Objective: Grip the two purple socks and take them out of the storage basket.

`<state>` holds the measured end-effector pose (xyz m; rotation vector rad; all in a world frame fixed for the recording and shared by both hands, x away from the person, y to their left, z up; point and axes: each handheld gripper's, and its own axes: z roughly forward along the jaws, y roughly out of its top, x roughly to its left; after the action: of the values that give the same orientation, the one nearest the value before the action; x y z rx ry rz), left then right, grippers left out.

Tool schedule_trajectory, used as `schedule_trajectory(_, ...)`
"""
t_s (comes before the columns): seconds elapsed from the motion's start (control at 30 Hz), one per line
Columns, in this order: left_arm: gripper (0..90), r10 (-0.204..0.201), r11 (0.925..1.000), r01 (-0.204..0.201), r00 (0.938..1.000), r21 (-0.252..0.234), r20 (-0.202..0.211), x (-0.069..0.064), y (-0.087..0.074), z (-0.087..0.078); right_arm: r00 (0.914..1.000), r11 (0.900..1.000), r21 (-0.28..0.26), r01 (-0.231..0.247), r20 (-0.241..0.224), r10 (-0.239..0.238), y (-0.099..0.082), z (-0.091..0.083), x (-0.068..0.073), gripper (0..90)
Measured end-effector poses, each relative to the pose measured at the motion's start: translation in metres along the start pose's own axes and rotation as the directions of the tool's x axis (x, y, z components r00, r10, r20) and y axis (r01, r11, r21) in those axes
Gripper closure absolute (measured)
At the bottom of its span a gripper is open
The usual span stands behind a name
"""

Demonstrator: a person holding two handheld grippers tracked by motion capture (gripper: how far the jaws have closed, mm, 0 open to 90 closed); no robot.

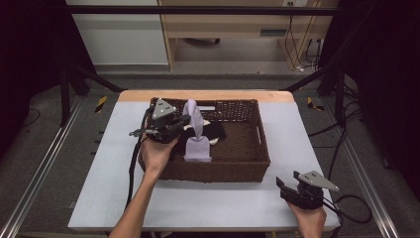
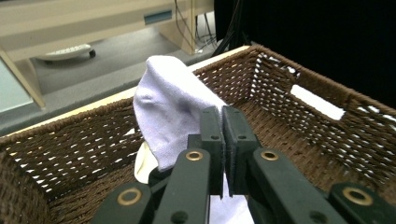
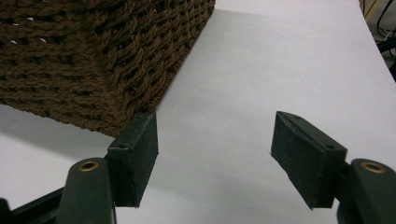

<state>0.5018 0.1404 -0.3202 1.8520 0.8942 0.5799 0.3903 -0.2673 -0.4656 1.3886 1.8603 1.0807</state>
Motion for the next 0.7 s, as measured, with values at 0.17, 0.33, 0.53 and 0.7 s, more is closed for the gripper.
schedule_trajectory(0.17,86.9,0.002,0.9987,-0.002,0.9999,-0.052,0.013,-0.003,-0.006,-0.019,1.0,1.0,0.002,0.0,0.001,0.0,0.0,0.0,0.0,32.0)
schedule_trajectory(0.33,86.9,0.025,0.9955,-0.023,0.9994,-0.092,0.024,-0.012,-0.01,-0.039,1.0,1.0,0.003,0.002,0.001,-0.002,0.0,0.0,0.0,32.2)
schedule_trajectory(0.53,86.8,0.057,0.9905,-0.055,0.9983,-0.126,0.013,-0.024,-0.017,-0.06,1.0,1.0,0.003,0.004,0.002,-0.004,-0.001,0.0,0.0,32.4)
schedule_trajectory(0.7,86.8,0.06,0.9873,-0.053,0.9975,-0.15,0.038,-0.028,-0.02,-0.072,1.0,1.0,0.004,0.004,0.002,-0.004,-0.001,0.0,0.0,32.5)
